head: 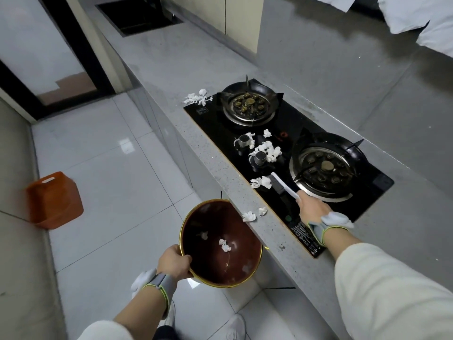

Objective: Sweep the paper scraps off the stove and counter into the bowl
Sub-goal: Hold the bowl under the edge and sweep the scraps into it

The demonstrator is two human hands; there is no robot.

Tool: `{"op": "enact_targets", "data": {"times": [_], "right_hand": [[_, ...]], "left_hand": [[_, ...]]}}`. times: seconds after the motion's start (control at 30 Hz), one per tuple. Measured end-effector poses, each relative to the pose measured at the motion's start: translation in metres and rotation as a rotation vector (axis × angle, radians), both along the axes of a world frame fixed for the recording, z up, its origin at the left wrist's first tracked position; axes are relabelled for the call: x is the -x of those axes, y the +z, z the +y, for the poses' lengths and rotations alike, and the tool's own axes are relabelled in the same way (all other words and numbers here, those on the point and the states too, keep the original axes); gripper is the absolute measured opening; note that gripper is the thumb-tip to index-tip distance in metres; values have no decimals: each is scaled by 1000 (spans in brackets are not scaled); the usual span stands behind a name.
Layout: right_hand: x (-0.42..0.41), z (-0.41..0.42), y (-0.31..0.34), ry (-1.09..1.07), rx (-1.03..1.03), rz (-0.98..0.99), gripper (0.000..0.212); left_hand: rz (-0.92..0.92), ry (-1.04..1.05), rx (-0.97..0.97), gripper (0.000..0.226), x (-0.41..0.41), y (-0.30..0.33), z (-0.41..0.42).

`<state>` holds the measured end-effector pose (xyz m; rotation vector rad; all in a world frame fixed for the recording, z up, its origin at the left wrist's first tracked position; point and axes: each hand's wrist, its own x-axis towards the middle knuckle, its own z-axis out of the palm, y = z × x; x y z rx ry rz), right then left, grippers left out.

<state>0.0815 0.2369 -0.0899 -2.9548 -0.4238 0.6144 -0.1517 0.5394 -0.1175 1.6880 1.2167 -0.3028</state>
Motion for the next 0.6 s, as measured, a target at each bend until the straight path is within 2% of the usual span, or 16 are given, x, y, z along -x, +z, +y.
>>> {"op": "enact_targets", "data": {"times": [0.13, 0.23, 0.3, 0.4, 0.53, 0.6], "right_hand": [[-23, 9, -2, 73, 52, -22, 10], [-29, 15, -3, 205, 69, -47, 9], [-26, 19, -2, 276, 56, -79, 2], [-1, 29, -1, 329, 27, -101, 7], [54, 36, 0, 229, -30, -141, 17], [75, 29, 1, 107, -54, -162, 11]], "left_hand": [[-9, 30, 14, 10, -1, 1, -1], [-10, 45, 31, 10, -2, 0, 1], [-9, 44, 37, 10, -2, 1, 1], [-16, 38, 45, 10, -2, 1, 1], [-28, 47, 67, 8, 2, 2, -1], [-48, 62, 93, 9, 6, 2, -3]]}}
